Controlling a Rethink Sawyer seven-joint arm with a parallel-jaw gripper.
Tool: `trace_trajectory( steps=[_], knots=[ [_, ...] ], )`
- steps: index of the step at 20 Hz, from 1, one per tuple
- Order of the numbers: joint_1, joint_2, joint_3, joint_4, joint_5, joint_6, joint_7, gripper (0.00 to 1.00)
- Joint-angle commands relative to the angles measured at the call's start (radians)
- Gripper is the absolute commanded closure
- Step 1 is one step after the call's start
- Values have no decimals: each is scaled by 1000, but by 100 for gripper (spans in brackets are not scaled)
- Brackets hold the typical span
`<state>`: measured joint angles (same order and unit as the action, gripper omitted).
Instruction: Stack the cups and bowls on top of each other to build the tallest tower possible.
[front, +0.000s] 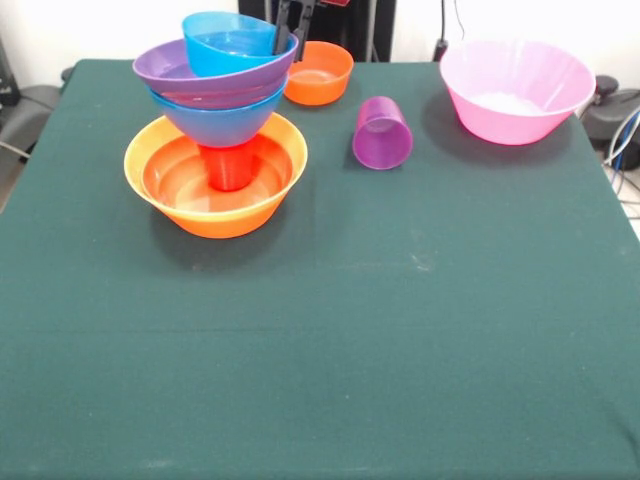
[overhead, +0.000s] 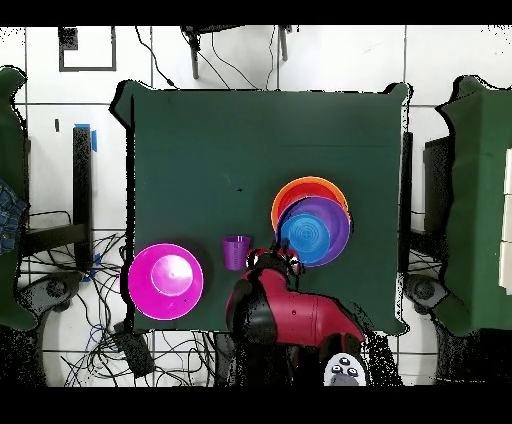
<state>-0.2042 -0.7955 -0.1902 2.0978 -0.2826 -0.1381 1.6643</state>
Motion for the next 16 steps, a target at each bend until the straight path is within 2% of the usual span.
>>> trace_trajectory(
  steps=[1, 12, 13, 16],
  knots=[
    [7, 118, 68, -10, 37, 33, 177, 100],
    [-31, 111, 95, -37, 46, 72, 166, 100],
    [-38, 109, 106, -37, 44, 70, 164, 0],
    [-57, 95, 118, -27, 60, 81, 181, 0]
  ],
)
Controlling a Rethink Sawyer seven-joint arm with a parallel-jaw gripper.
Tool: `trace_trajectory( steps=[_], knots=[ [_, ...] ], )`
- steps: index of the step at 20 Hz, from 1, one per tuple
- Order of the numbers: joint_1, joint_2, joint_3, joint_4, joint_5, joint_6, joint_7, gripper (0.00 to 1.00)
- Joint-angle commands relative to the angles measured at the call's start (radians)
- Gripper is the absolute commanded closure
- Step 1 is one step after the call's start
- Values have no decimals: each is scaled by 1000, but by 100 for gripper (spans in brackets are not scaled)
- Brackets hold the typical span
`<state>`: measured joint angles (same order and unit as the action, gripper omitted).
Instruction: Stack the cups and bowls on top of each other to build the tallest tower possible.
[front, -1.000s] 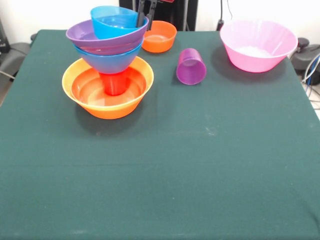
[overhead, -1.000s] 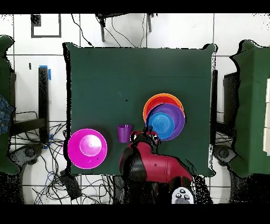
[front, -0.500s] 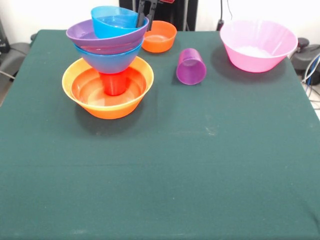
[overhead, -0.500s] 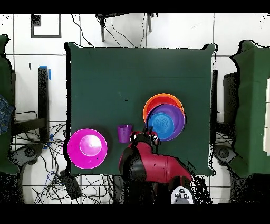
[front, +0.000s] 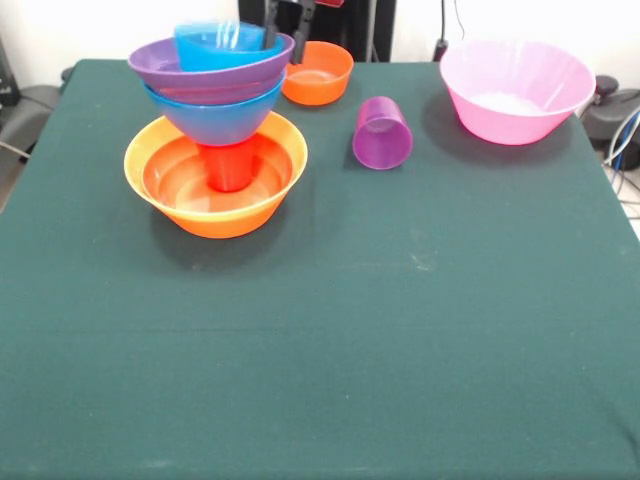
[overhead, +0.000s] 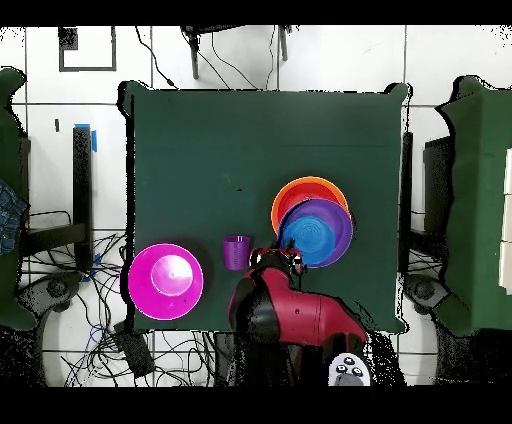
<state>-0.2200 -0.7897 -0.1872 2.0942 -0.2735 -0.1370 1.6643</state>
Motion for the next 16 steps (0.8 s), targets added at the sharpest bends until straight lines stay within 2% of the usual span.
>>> trace_trajectory(
  steps=[1, 5, 16],
  knots=[
    [-40, 78, 114, -30, 43, 118, 155, 0],
    [-67, 42, 136, -30, 30, 160, 124, 0],
    [-60, 33, 139, -27, 16, 161, 115, 0]
  ],
)
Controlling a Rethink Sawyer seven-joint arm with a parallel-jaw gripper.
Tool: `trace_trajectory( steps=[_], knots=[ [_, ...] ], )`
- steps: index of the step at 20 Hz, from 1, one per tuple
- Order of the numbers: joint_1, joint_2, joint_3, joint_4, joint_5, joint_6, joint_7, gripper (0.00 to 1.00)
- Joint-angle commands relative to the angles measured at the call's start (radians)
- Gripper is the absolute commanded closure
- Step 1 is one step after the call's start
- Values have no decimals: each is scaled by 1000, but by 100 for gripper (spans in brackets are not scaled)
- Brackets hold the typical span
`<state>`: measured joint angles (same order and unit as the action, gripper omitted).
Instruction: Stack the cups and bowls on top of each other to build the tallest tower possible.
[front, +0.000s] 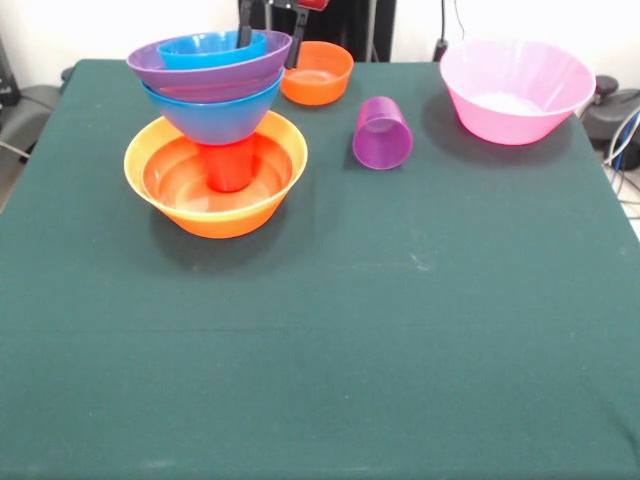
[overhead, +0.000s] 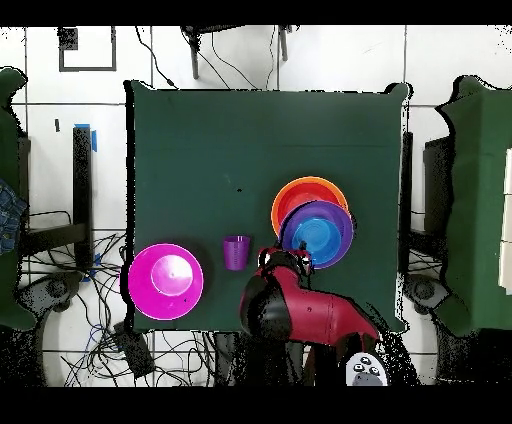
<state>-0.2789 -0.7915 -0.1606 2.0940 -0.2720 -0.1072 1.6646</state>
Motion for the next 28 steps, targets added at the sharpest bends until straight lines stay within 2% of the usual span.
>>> trace_trajectory(
  steps=[1, 10, 23, 28],
  knots=[
    [1, 34, 111, -28, 14, 133, 113, 0],
    [0, -1, 127, -16, 9, 163, 98, 0],
    [-109, -103, 243, 5, 7, 284, 51, 0],
    [-124, -138, 266, 1, 10, 328, 45, 0]
  ],
)
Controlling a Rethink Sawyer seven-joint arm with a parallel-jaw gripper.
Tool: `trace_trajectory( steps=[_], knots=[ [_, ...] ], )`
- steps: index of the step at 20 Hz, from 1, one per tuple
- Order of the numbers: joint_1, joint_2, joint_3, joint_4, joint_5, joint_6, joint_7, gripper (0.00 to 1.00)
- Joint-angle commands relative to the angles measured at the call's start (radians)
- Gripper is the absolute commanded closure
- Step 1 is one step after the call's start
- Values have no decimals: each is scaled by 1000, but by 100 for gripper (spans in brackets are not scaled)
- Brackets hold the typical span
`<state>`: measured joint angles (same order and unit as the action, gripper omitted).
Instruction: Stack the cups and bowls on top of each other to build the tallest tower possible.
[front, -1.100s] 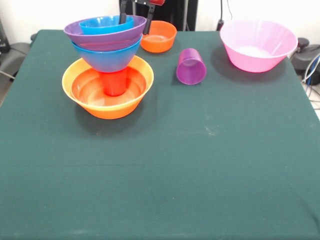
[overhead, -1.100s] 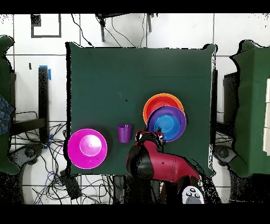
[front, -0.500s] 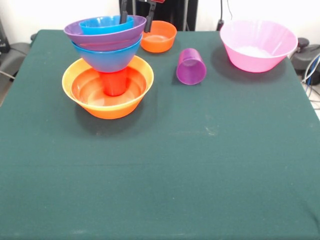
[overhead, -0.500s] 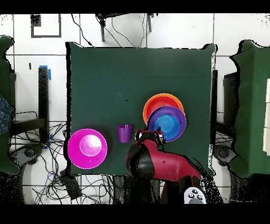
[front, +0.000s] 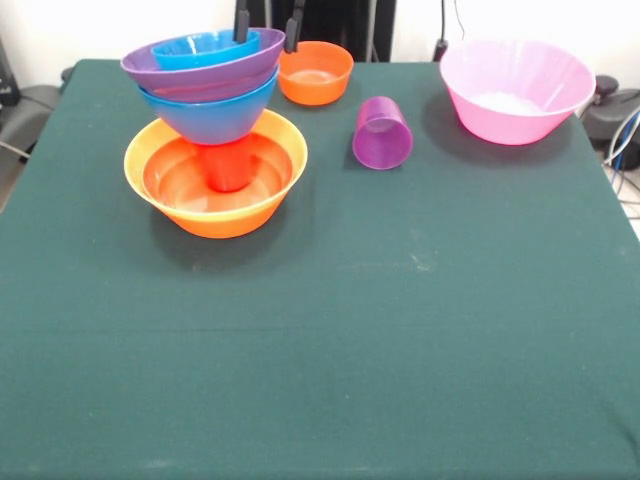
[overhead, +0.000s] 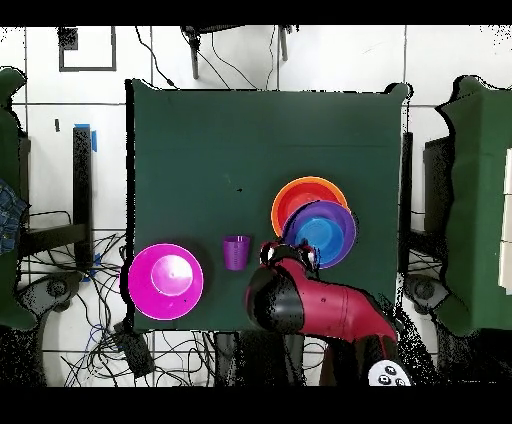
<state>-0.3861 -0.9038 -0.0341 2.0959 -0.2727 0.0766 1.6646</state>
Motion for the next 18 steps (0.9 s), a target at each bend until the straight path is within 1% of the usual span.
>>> trace_trajectory(
  steps=[1, 7, 8, 9, 10, 13, 16, 18],
  knots=[
    [-18, -31, 144, 0, 13, 149, 49, 0],
    [-26, -39, 156, -1, 10, 159, 59, 0],
    [-9, -29, 149, -12, 11, 161, 67, 0],
    [-15, -31, 152, -10, 9, 163, 64, 0],
    [-5, -29, 150, -21, 13, 172, 67, 0],
    [-8, -32, 155, -24, 15, 181, 65, 0],
    [12, -28, 147, -32, 15, 183, 73, 0],
    [9, -27, 148, -31, 17, 182, 74, 0]
  ],
)
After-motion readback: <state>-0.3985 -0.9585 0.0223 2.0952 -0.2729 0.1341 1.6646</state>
